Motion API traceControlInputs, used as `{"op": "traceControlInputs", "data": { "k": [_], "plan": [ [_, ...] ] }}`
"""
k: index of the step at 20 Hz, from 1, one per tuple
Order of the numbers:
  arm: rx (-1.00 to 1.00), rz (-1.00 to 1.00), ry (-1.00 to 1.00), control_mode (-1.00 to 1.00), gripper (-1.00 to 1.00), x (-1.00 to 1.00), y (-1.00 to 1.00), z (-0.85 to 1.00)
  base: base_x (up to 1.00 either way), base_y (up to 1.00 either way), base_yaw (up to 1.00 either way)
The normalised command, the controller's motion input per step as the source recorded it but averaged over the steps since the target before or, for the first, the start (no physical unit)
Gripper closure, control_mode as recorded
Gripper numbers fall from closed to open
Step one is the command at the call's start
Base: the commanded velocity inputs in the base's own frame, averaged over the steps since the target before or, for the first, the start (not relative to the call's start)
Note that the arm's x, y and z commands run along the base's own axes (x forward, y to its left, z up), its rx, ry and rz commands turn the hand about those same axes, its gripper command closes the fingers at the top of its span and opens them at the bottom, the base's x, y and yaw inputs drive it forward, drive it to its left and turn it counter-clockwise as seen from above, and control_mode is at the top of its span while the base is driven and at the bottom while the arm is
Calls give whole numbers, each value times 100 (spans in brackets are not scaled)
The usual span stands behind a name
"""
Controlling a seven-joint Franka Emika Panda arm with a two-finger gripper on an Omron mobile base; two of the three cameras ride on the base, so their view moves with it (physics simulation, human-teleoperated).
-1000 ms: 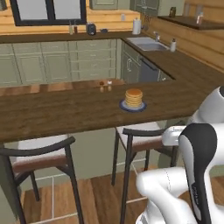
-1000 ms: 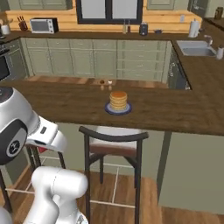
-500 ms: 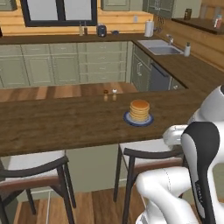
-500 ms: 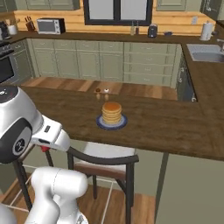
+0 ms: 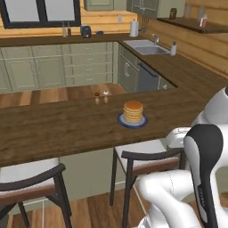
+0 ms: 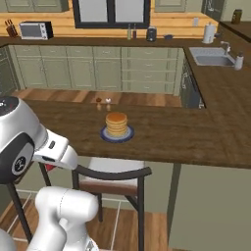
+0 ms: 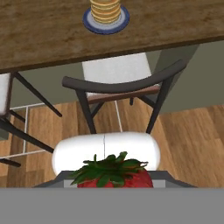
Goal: Take the strawberry from the fridge and place it on top of the pancake, located on the dining counter.
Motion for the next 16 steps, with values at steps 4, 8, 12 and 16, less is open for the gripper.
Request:
{"op": "traceControlInputs", "data": {
  "k": [4, 8, 12, 16],
  "plan": [
    [0, 0, 0, 100, 100, 0, 0, 0, 26, -65, -4],
    [0, 0, 0, 100, 100, 0, 0, 0, 20, -12, 5],
    [0, 0, 0, 100, 100, 0, 0, 0, 29, -41, 19],
    [0, 0, 0, 100, 100, 0, 0, 0, 77, -34, 28]
  ]
}}
